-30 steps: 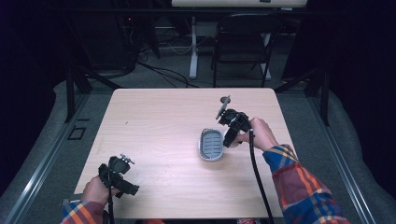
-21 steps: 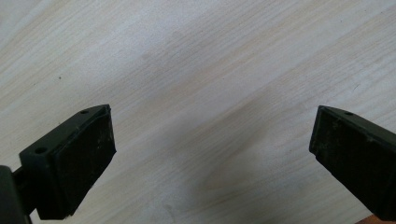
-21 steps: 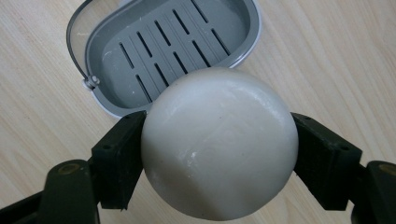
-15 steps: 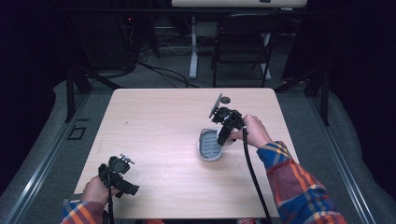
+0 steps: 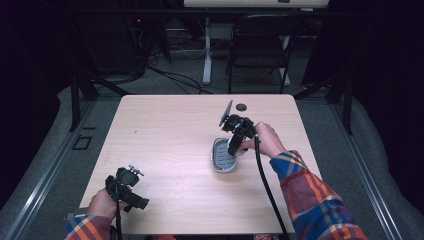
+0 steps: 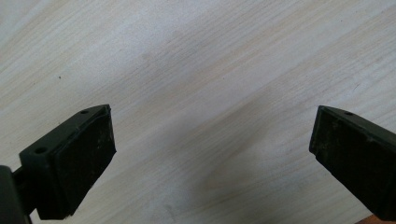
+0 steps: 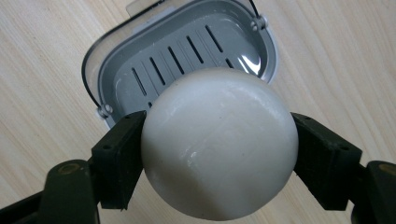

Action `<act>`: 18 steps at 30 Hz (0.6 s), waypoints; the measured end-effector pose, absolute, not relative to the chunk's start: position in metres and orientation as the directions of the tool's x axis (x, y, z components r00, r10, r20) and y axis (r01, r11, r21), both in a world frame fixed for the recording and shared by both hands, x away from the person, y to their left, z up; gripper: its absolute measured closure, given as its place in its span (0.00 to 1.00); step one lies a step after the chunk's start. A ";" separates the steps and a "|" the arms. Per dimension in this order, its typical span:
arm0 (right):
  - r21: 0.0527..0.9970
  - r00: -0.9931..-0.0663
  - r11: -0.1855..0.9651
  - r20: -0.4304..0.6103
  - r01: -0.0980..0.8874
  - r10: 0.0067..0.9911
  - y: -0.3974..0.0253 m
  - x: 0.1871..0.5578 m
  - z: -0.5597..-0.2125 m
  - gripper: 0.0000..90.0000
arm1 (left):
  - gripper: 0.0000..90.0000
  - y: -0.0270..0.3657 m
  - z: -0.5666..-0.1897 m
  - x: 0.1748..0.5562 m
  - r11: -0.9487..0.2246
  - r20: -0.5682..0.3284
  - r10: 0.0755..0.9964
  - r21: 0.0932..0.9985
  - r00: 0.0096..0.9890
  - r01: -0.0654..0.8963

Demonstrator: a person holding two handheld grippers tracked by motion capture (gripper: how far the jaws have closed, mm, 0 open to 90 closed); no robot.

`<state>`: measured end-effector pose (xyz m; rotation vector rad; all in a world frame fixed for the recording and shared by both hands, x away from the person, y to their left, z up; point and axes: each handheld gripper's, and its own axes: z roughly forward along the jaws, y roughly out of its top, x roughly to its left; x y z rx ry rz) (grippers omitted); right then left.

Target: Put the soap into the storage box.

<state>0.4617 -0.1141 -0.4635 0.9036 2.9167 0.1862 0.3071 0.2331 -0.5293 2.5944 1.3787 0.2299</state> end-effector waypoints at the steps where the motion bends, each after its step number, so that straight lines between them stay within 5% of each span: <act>1: 0.135 -0.822 0.818 -0.041 0.559 0.568 -0.113 0.462 -0.463 0.27 | 0.00 0.233 -0.529 0.307 -0.548 0.046 0.831 0.242 0.554 0.801; 18: 0.143 -0.836 0.830 -0.022 0.540 0.548 -0.094 0.466 -0.475 0.27 | 0.00 0.233 -0.530 0.307 -0.550 0.046 0.829 0.240 0.557 0.800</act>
